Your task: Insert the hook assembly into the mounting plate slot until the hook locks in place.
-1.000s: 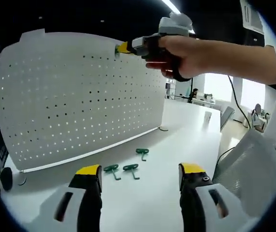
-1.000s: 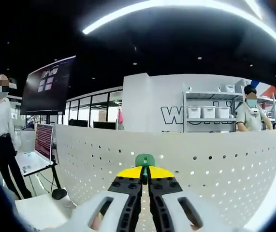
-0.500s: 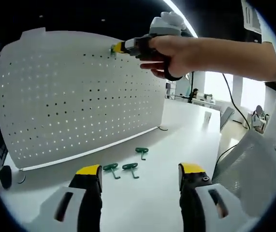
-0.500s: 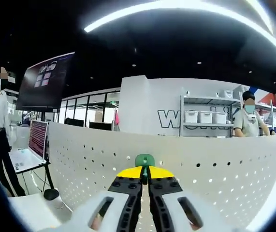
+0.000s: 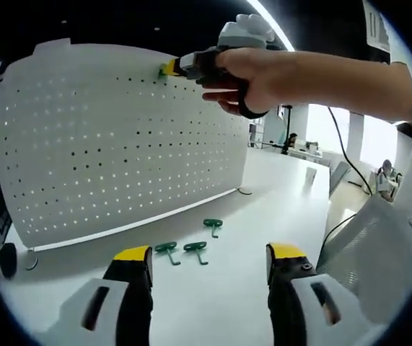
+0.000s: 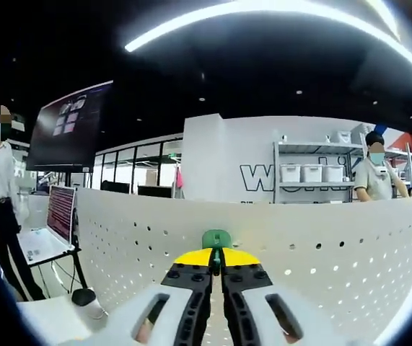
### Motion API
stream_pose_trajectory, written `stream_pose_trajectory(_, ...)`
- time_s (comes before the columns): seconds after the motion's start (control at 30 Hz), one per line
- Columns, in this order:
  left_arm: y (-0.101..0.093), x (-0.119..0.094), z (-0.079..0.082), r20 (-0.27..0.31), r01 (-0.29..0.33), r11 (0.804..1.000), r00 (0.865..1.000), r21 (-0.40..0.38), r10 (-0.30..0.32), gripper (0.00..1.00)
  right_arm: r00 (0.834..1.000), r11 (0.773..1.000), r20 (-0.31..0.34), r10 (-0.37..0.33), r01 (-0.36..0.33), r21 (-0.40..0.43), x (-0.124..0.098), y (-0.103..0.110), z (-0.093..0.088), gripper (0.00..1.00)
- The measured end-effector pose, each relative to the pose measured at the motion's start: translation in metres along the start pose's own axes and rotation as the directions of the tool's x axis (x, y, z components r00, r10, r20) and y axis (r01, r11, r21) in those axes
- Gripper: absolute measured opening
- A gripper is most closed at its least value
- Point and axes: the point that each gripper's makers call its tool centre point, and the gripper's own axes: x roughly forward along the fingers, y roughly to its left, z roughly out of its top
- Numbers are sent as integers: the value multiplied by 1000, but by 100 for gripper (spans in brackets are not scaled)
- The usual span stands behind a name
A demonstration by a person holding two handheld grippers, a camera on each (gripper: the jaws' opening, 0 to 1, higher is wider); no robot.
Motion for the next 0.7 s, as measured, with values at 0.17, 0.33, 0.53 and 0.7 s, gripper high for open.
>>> stream_pose_trajectory(0.17, 1, -1, 0, 2, -2, 1000, 1000, -4, 2, 65, 1000, 1000, -3, 6, -5, 8, 5, 5, -1, 2)
stream_pose_trajectory(0.33, 2, -2, 0, 7, -6, 1000, 1000, -12, 6, 65, 1000, 1000, -14, 0, 0, 6, 9, 7, -3, 2)
stream_pose_trajectory(0.53, 3, -3, 1, 12, -8, 1000, 1000, -25, 8, 65, 999, 999, -10, -36, 36, 3, 10, 6, -4, 2)
stream_pose_trajectory(0.7, 3, -4, 2, 17, -8, 999, 1000, -32, 8, 64, 995, 995, -24, -96, 96, 1, 11, 7, -7, 2)
